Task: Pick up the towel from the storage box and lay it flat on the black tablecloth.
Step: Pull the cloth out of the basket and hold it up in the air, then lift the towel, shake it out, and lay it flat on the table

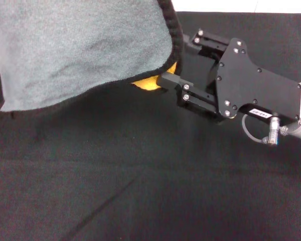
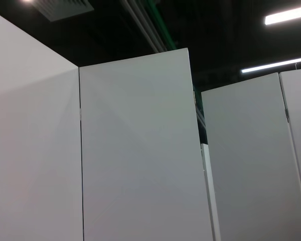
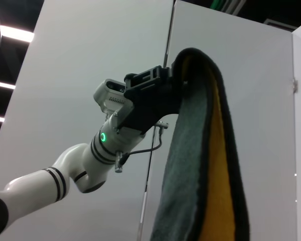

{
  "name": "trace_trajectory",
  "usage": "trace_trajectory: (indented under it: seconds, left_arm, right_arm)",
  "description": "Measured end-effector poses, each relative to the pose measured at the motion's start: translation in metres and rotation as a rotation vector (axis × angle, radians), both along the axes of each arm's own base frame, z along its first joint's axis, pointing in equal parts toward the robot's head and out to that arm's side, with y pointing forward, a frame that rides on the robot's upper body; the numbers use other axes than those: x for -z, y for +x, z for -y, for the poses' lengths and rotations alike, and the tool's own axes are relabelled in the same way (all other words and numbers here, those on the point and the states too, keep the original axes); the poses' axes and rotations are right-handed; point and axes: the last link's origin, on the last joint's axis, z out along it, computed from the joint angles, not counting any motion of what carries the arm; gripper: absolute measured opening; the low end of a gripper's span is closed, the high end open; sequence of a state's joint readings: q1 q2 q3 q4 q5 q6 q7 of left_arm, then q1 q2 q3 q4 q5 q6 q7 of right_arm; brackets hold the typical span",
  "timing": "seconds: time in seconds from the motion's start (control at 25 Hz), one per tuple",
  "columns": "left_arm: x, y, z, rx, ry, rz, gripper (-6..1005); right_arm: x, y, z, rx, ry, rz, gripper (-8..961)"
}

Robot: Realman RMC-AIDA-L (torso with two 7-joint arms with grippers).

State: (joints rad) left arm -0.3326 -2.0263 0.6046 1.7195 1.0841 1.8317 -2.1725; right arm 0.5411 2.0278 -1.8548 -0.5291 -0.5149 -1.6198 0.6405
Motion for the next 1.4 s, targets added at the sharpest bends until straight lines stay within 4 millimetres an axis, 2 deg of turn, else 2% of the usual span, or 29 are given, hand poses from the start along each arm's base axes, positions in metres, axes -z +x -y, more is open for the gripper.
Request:
trace_trajectory:
  seconds: [0.2,0.4,0.76,1.12,1.4]
  left_arm:
    - [0.000,0.000,0.001,0.008,-0.004,0.013,40]
    - [0.000,0.000,0.002,0.007,-0.006,0.016,41]
    - [0.001,0.000,0.001,0.002,-0.005,0.011,43]
    - [0.003,-0.009,-0.002,-0.018,-0.037,0.023,45]
    - [0.014,-0.050,-0.010,-0.069,-0.126,0.100,47]
  right_arm:
    - [0.003,-0.002,0.003,-0.018,-0.016,0.007,570]
    - [0.003,-0.001,0.004,-0.020,-0.022,0.008,357]
    - [0.003,0.000,0.006,-0.022,-0.020,0.004,95]
    - [0.000,0.001,0.009,-0.033,-0.020,-0.012,80]
    - [-0.005,0.010,0.012,-0.010,-0.010,-0.024,68]
